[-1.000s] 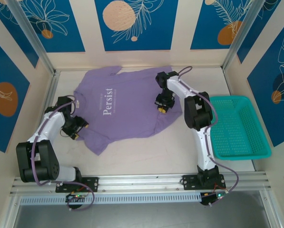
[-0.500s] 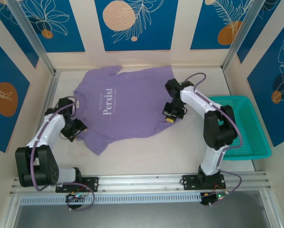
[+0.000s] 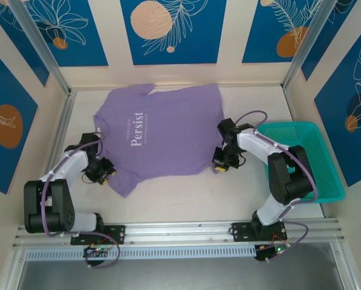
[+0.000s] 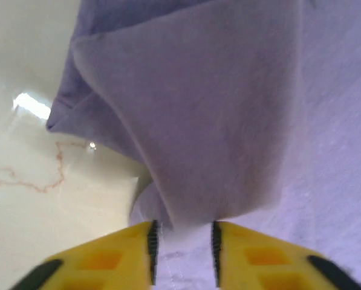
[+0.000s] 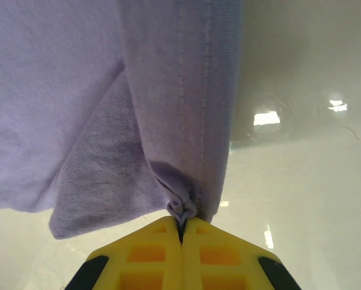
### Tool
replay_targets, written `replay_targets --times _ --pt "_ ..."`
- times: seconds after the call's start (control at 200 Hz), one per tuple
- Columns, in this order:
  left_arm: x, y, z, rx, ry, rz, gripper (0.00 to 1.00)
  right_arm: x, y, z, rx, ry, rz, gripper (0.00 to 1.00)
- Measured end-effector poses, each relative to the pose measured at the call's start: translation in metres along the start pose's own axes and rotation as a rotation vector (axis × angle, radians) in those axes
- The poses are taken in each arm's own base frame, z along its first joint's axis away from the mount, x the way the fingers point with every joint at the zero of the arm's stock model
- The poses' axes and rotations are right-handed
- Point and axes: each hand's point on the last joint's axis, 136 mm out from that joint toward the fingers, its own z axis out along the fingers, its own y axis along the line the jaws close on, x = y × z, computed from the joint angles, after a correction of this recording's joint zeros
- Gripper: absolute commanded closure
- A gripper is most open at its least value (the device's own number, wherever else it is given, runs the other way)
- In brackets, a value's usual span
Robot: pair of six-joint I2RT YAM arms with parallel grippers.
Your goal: Fold and stack the t-shirts
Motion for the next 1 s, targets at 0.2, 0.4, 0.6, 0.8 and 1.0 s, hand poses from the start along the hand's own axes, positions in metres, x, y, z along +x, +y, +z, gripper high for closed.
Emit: replay_targets --times 0.2,0.4,0.6,0.8,1.0 --pt "0.002 0.0 0.0 0.0 0.007 0.002 1.0 -0.003 0.001 -0.005 -0.04 -0.025 -0.006 1.0" --pt "0.025 0.008 -0.012 -0.088 0.082 0.017 1.0 -0.003 -0.001 -0.005 -0.057 -0.02 0.001 1.0" --pt "0.066 0.016 -0.031 -0.143 0.168 0.021 1.0 -0.001 -0.006 -0.004 -0.061 -0.008 0.015 1.0" --pt "0.097 0.03 -0.036 -0.162 0.255 -0.035 0.72 -0.001 -0.015 -0.005 -0.051 0.005 0.048 1.0" --pt "0.108 0.039 -0.039 -0.221 0.314 -0.077 0.28 0.001 -0.025 -0.005 -0.037 0.025 0.083 1.0"
